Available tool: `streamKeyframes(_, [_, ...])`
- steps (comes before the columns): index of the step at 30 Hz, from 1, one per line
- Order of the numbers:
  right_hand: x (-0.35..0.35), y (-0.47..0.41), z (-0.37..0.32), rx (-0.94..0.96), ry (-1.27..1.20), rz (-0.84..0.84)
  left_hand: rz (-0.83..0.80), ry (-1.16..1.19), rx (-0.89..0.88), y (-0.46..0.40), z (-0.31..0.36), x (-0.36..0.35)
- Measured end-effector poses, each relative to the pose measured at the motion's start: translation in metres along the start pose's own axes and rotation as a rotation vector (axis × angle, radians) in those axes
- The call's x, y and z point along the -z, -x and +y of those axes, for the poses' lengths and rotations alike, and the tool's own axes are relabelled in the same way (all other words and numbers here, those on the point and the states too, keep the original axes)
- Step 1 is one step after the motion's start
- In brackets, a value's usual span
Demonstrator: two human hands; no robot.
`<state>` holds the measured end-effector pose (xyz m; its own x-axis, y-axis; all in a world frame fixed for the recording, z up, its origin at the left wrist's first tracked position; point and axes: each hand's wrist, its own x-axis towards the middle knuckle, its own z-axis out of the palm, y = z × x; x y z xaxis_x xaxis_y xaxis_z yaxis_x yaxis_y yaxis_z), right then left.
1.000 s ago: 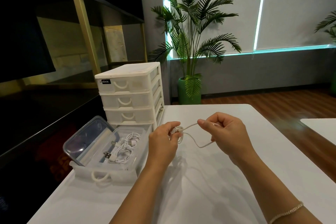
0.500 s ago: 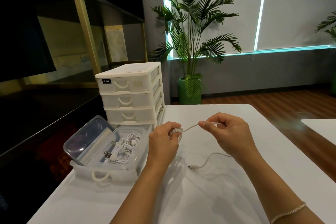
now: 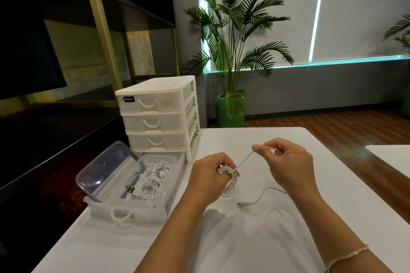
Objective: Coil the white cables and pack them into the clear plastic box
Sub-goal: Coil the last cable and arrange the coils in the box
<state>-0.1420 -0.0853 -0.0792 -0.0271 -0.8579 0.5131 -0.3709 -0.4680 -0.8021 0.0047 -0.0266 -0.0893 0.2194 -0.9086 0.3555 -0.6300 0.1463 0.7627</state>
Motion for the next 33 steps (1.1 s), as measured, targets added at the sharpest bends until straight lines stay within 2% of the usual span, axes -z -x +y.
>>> streamKeyframes(5, [-0.002,0.000,0.005,-0.060,0.023,-0.023,0.057,0.096,-0.036,0.005,0.013,0.001])
streamKeyframes(10, [-0.002,0.000,0.004,-0.107,0.050,-0.094,0.052,0.071,-0.149,0.006,0.016,-0.004])
streamKeyframes(14, [-0.005,0.001,0.003,-0.111,0.097,-0.137,0.117,0.094,-0.191,0.006,0.011,-0.005])
streamKeyframes(17, [-0.007,0.002,0.001,-0.041,0.246,-0.139,0.209,0.073,-0.214,0.006,0.011,-0.003])
streamKeyframes(20, [-0.009,0.006,-0.002,0.086,0.380,-0.059,0.286,0.064,-0.177,0.005,0.009,-0.003])
streamKeyframes(22, [-0.010,0.008,-0.008,0.167,0.374,-0.034,0.328,0.050,-0.127,0.004,0.008,-0.004])
streamKeyframes(24, [-0.009,0.012,-0.015,0.191,0.253,-0.154,0.377,0.064,-0.076,0.004,0.007,-0.002])
streamKeyframes(26, [-0.010,0.017,-0.022,0.134,0.138,-0.380,0.418,0.108,-0.030,0.003,0.007,-0.001])
streamKeyframes(28, [-0.015,0.021,-0.023,0.096,0.124,-0.506,0.439,0.147,-0.003,0.003,0.007,-0.001])
streamKeyframes(33, [-0.018,0.017,-0.018,0.030,0.051,-0.461,0.370,0.160,0.008,0.004,0.009,-0.001])
